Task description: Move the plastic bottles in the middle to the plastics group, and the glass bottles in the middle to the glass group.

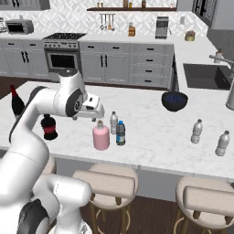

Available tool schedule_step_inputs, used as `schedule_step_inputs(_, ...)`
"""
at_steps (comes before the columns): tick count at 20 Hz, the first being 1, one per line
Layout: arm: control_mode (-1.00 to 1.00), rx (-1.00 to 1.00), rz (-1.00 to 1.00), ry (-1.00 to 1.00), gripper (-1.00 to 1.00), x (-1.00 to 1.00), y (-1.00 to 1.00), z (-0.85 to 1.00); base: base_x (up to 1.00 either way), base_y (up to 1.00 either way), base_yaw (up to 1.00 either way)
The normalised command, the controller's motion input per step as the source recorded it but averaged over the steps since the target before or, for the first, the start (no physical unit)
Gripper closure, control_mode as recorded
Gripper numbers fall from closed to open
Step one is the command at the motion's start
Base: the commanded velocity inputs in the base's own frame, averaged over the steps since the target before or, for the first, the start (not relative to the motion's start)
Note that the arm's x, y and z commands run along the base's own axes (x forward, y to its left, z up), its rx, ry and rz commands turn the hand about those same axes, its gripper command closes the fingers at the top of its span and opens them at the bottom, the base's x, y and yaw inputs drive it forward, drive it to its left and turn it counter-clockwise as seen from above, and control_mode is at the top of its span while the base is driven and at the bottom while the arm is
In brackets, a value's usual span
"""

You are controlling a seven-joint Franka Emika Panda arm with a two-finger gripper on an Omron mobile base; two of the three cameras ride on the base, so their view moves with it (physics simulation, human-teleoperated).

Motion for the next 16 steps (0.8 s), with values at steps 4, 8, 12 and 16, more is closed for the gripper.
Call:
schedule_step_inputs(4, -1.00, -0.06, -0.01, -0.07, -1.00, 0.23, 0.14, 0.00, 0.00, 0.00, 0.00)
schedule_step_inputs(8, -1.00, -0.02, 0.00, 0.02, -1.00, 0.55, -0.07, 0.00, 0.00, 0.00, 0.00)
schedule_step_inputs(12, -1.00, 0.00, 0.00, 0.10, -1.00, 0.39, -0.29, -0.02, 0.00, 0.00, 0.00)
schedule_step_inputs(16, -1.00, 0.00, 0.00, 0.02, -1.00, 0.20, -0.12, -0.24, 0.00, 0.00, 0.00)
